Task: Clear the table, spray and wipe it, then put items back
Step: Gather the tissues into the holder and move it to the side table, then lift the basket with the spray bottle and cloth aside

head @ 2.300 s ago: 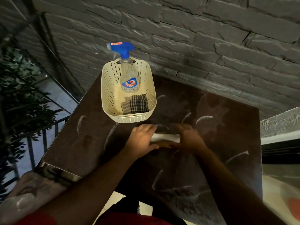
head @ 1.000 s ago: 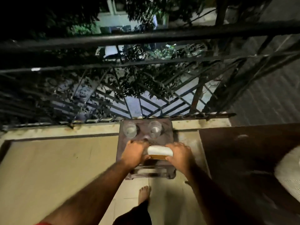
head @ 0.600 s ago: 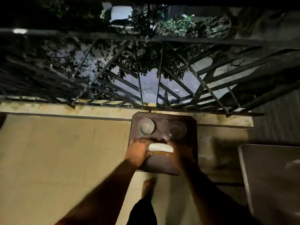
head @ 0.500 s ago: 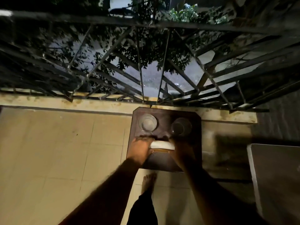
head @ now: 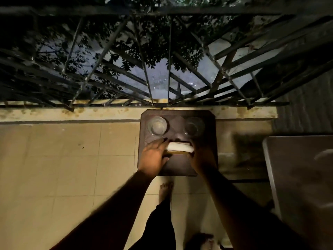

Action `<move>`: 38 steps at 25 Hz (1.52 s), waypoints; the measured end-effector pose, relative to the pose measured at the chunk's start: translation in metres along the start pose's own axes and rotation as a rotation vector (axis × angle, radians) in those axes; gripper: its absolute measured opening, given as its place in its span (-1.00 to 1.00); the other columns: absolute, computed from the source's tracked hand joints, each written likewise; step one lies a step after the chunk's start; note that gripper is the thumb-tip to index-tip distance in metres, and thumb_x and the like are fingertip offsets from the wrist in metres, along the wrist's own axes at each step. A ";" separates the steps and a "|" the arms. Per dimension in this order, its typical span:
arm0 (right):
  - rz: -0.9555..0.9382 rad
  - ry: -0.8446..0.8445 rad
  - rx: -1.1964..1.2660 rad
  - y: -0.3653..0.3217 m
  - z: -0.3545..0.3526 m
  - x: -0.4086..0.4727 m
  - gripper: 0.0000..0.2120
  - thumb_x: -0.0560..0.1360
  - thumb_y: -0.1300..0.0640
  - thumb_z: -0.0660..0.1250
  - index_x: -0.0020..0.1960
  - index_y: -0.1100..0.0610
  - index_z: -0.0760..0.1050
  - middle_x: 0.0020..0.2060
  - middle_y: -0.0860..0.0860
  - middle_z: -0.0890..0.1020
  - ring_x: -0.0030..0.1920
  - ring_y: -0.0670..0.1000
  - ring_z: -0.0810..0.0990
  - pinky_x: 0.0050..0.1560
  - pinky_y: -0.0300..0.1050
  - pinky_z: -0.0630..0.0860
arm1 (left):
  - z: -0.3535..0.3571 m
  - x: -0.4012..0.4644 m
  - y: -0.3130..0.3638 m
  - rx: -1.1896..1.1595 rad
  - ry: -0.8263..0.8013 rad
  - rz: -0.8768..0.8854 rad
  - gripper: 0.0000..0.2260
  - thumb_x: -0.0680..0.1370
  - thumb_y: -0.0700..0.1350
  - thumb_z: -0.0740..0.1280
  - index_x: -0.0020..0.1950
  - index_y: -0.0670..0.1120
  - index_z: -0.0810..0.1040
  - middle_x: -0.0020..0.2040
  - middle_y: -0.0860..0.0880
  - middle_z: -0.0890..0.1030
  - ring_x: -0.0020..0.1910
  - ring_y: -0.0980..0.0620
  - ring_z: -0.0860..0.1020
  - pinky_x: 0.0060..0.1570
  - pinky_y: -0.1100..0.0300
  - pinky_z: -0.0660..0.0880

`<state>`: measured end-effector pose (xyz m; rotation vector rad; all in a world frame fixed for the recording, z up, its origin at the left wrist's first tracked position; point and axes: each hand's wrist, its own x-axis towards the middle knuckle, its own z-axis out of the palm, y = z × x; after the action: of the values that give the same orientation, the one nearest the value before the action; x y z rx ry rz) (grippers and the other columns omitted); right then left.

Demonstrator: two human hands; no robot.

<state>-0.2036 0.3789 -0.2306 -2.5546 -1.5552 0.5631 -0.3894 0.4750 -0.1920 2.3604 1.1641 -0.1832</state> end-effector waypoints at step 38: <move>1.253 0.617 0.791 0.377 -0.281 -0.372 -0.59 0.51 -0.12 0.27 0.28 0.04 0.43 0.14 0.04 0.61 0.13 0.15 0.61 0.07 -0.04 0.49 | 0.037 0.015 0.621 -0.023 -0.272 0.560 -0.35 0.52 0.07 0.38 0.47 -0.24 0.26 0.35 -0.29 0.47 0.32 -0.26 0.45 0.25 -0.02 0.39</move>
<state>0.0602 -0.0951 0.0249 -2.3175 0.5009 0.2696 0.1044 0.1500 0.0036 2.4429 0.3561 -0.2797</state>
